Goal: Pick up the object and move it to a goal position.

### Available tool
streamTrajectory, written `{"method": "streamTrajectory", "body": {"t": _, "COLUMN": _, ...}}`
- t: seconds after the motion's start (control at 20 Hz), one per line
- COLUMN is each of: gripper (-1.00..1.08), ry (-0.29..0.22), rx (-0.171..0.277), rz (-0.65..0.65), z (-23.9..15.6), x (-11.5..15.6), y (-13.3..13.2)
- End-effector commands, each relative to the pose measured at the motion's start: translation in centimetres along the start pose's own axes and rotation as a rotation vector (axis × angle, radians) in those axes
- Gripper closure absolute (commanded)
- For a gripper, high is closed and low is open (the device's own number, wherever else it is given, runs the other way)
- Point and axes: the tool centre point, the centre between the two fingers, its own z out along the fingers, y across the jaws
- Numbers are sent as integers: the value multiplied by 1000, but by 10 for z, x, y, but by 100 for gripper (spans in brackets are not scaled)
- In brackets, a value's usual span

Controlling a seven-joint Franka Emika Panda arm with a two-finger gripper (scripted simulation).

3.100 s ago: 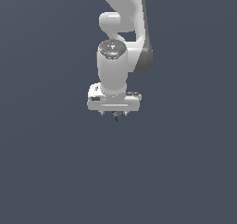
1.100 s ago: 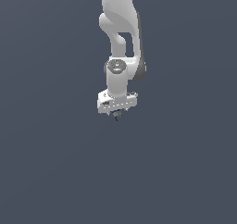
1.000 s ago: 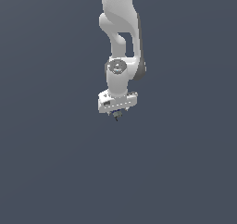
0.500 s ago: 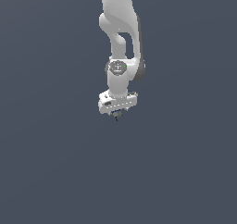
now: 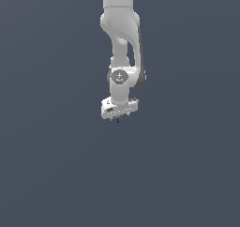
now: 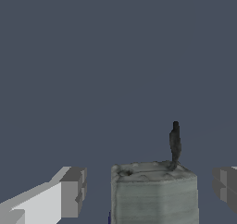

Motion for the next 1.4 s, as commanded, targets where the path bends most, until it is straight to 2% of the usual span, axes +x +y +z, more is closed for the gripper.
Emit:
{"method": "streamTrajectory", "body": {"t": 0.0, "gripper": -92, "ry": 1, "rx": 0, "rz": 0, "z": 6, "x": 0, "y": 0}}
{"method": "streamTrajectory", "body": {"t": 0.15, "gripper": -92, "ry": 1, "rx": 0, "rz": -1, "z": 9, "x": 1, "y": 0}}
{"method": "streamTrajectory", "body": {"t": 0.2, "gripper": 108, "ry": 1, "rx": 0, "rz": -1, "z": 9, "x": 1, "y": 0}}
{"method": "streamTrajectory", "body": {"t": 0.9, "gripper": 108, "ry": 1, "rx": -1, "rz": 0, "z": 4, "x": 0, "y": 0}}
{"method": "streamTrajectory", "body": {"t": 1.35, "gripper": 108, "ry": 1, "rx": -1, "rz": 0, "z": -30, "x": -4, "y": -3}}
